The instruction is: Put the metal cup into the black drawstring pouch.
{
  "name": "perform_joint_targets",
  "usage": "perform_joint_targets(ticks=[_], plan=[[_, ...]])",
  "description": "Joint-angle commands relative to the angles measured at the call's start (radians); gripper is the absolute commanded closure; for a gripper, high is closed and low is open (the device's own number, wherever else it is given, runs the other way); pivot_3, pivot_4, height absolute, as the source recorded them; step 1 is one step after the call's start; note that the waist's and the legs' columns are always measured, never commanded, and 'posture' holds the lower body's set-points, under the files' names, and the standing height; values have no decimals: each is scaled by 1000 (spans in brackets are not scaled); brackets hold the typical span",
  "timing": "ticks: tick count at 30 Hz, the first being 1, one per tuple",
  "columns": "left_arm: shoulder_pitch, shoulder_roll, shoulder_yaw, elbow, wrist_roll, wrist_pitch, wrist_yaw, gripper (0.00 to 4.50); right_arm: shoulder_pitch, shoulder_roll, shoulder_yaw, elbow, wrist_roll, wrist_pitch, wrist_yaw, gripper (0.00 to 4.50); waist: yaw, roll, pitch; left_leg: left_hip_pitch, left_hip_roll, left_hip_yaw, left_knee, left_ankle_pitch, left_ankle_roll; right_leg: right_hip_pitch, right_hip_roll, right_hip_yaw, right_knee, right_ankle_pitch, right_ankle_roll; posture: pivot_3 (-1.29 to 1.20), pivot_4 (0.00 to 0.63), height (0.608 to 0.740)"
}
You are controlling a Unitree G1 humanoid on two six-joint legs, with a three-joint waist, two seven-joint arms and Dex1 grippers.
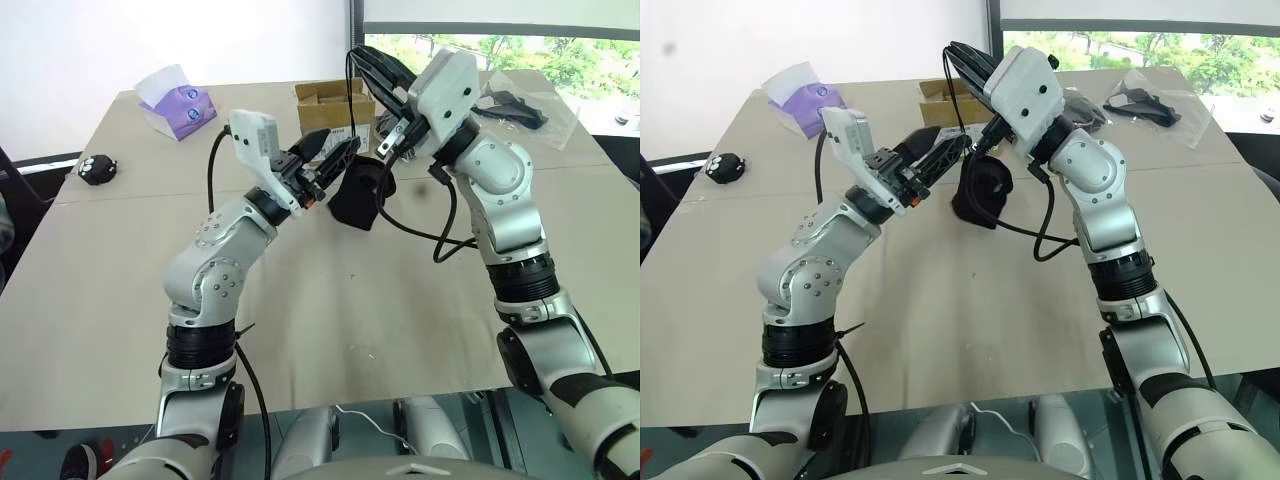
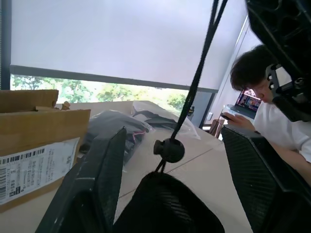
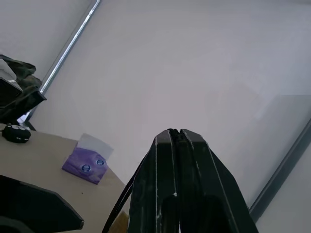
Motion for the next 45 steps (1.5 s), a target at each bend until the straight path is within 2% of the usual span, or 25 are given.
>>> perform_joint_targets(ticks=[1,6,9,12,14,21,25,32,36,37,38,39,45], plan=[[-19,-2,-3,-4,14,-30,-21,1308,-11,7,-1,-68,21,11,7,4500,-2,0,0,0,0,0,0,0,0,0,0,0,0,0,0,0,150,740],[-6,-17,-3,-18,1,-22,-37,1308,-10,10,6,-94,27,32,8,4500,-3,0,0,0,0,0,0,0,0,0,-1,0,0,0,0,0,150,740],[8,-23,-2,-24,-3,-15,-46,2121,-12,14,7,-99,28,39,7,4500,-4,0,0,0,0,0,0,0,0,0,-1,0,0,0,0,0,150,740],[33,-13,-13,-30,14,-16,-61,3617,-20,19,4,-101,31,44,7,4500,-7,0,0,0,0,0,0,0,0,0,-1,0,0,0,0,0,150,740],[41,-12,-15,-33,20,-18,-65,4374,-23,20,2,-100,31,45,7,4500,-7,0,0,0,0,0,0,0,0,0,-1,0,0,0,0,0,150,740],[58,1,-30,-32,54,-21,-57,4368,-42,23,-11,-84,22,26,-14,4500,-9,0,0,0,0,0,0,0,0,0,-1,0,0,0,0,0,150,740],[71,9,-44,-19,91,-31,-57,4368,-125,25,-101,-23,-26,-59,-169,4500,-10,0,0,0,0,0,0,0,0,-1,-1,0,1,0,0,0,150,740],[114,14,-59,-7,131,-40,-64,4368,-241,-44,-255,77,-169,-222,-486,4500,-6,0,0,0,-1,0,0,0,0,-1,-1,-1,1,0,0,0,150,740],[131,12,-47,-30,97,-41,-93,4368,-234,-52,-244,95,-176,-232,-515,4500,-12,0,0,0,-1,2,-1,0,0,-3,-2,0,2,0,0,0,150,740],[130,10,-46,-32,103,-48,-90,3330,-229,-50,-238,94,-176,-232,-514,4500,-13,0,0,0,0,3,-1,0,0,-3,-2,1,2,0,0,0,150,740],[127,6,-46,-33,115,-60,-82,2926,-224,-48,-232,91,-175,-231,-513,4500,-16,0,0,0,0,3,-1,0,0,-3,-1,1,2,0,0,0,150,740],[123,2,-44,-31,122,-73,-80,2300,-218,-46,-227,86,-173,-228,-510,4500,-17,0,0,1,0,5,-1,0,0,-3,-1,2,3,0,0,0,150,740],[136,-3,-20,-76,30,-45,-121,2300,-199,-46,-219,83,-149,-208,-495,4500,-13,0,0,1,0,6,-1,0,0,-3,-1,2,3,0,0,0,150,740]])
